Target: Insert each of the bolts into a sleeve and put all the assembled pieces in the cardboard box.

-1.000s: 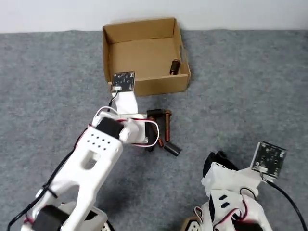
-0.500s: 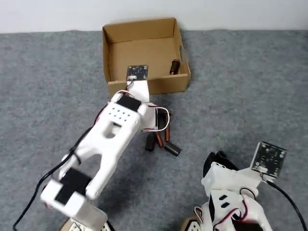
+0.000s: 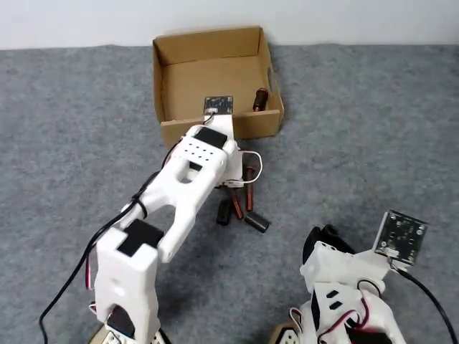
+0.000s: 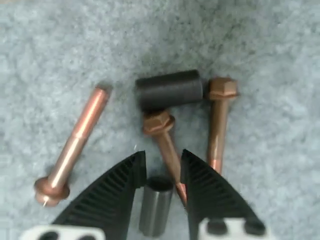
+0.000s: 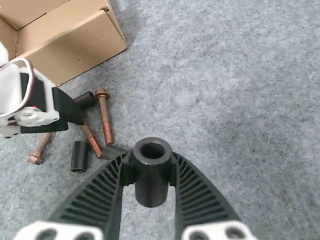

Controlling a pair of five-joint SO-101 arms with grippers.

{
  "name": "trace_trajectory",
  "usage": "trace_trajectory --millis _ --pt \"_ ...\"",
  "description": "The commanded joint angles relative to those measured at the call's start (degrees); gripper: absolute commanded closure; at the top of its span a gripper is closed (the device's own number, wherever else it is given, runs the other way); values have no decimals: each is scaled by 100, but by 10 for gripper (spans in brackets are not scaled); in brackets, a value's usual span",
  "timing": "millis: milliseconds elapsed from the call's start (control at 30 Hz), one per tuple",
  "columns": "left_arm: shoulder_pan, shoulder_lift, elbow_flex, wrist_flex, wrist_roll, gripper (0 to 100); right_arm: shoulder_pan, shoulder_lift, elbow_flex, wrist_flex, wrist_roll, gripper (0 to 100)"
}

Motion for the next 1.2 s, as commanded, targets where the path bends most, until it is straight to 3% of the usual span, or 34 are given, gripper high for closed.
trace_trajectory --millis 0,233,367,600,867,1167 --pt "26 193 -382 53 44 873 22 -13 -18 -40 -44 991" --pt "-9 897 -787 62 44 889 22 -13 26 -75 -44 991" --pt "26 905 -1095 325 35 1000 22 -13 26 -75 -44 991" --pt "35 738 -2114 1618 35 996 22 -13 26 -75 -26 991" --pt "35 -747 -2167 1899 -9 996 -57 -13 26 -101 123 991" --pt "26 -3481 -75 1723 -18 996 -1095 -13 0 -119 343 991"
